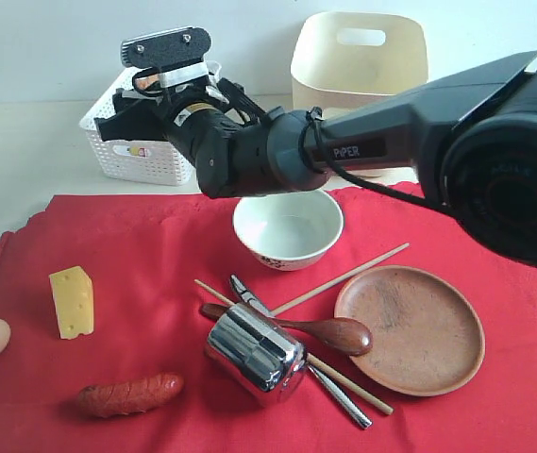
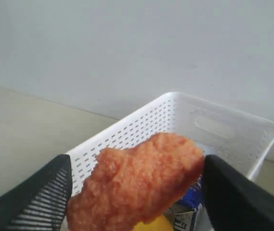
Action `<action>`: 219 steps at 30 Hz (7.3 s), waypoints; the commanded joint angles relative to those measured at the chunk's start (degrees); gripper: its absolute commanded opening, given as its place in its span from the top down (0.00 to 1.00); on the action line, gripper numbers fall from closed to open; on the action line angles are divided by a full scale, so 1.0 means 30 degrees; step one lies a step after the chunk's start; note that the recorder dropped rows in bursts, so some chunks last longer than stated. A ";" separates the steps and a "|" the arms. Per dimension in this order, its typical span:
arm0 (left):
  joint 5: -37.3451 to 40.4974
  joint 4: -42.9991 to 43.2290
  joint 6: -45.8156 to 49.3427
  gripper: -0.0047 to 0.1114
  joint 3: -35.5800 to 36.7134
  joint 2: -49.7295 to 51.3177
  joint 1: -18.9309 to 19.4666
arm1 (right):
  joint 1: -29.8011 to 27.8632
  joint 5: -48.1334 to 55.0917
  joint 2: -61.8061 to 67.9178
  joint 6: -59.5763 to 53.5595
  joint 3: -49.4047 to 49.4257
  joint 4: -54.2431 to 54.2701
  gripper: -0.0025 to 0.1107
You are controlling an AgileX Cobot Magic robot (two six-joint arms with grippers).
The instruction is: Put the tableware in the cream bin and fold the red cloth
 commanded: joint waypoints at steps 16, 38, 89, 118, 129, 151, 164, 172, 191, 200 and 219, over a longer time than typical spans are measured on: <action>-0.0041 0.0027 0.0053 0.96 0.0058 -0.0119 0.0016 | -0.0093 -0.0818 0.0887 -0.0107 -0.1229 0.1899 0.26; -0.0041 0.0027 0.0053 0.96 0.0058 -0.0119 0.0016 | 0.0381 1.9345 -0.4493 -0.7215 -0.1229 0.1707 0.26; -0.0041 0.0027 0.0053 0.96 0.0058 -0.0119 0.0016 | 0.2833 1.8119 0.0115 -0.7718 -0.1195 0.2855 0.50; -0.0041 0.0027 0.0053 0.96 0.0058 -0.0119 0.0016 | 0.2833 1.8644 -0.1682 -0.7522 -0.1195 0.2042 0.98; -0.0041 0.0027 0.0053 0.96 0.0058 -0.0119 0.0016 | 0.3351 1.7925 -0.1762 -0.4405 -0.1195 0.1899 0.61; -0.0041 0.0027 0.0053 0.96 0.0058 -0.0119 0.0016 | 0.4398 1.5151 -0.0141 -0.8022 -0.1195 0.1291 0.49; -0.0041 0.0027 0.0053 0.96 0.0058 -0.0119 0.0016 | 0.4398 1.5440 0.0343 -0.8057 -0.1195 0.1131 0.49; -0.0041 0.0027 0.0053 0.96 0.0058 -0.0119 0.0016 | 0.4398 1.4809 -0.0094 -0.8013 -0.1195 0.1131 0.49; -0.0041 0.0027 0.0053 0.96 0.0058 -0.0119 0.0016 | 0.4398 1.2396 0.0082 -0.8057 -0.1195 0.1131 0.28; -0.0041 0.0027 0.0053 0.96 0.0058 -0.0119 0.0016 | 0.4398 1.2324 0.1065 -0.8122 -0.1195 0.1131 0.29; -0.0041 0.0027 0.0053 0.96 0.0058 -0.0119 0.0016 | 0.4398 1.2729 0.0396 -0.8691 -0.1195 0.1131 0.96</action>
